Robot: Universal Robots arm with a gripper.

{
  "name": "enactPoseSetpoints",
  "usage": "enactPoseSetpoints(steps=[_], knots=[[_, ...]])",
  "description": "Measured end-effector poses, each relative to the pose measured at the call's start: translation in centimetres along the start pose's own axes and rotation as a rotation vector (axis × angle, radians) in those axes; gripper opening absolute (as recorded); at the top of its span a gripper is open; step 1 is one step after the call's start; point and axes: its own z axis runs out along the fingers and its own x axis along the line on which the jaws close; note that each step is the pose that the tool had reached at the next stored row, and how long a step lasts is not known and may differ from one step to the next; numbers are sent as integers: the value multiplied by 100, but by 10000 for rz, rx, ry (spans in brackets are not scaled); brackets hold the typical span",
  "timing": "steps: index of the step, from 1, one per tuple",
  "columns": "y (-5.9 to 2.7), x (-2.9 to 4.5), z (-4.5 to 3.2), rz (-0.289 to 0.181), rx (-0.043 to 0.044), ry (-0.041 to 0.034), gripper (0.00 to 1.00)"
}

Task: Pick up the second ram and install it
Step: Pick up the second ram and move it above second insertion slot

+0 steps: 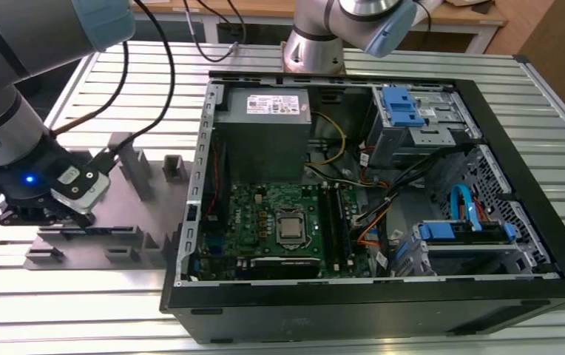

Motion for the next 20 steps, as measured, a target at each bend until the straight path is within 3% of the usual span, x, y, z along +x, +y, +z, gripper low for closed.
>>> enactPoseSetpoints(steps=[20], knots=[[0,0,2,-3120,-84,125,7]])
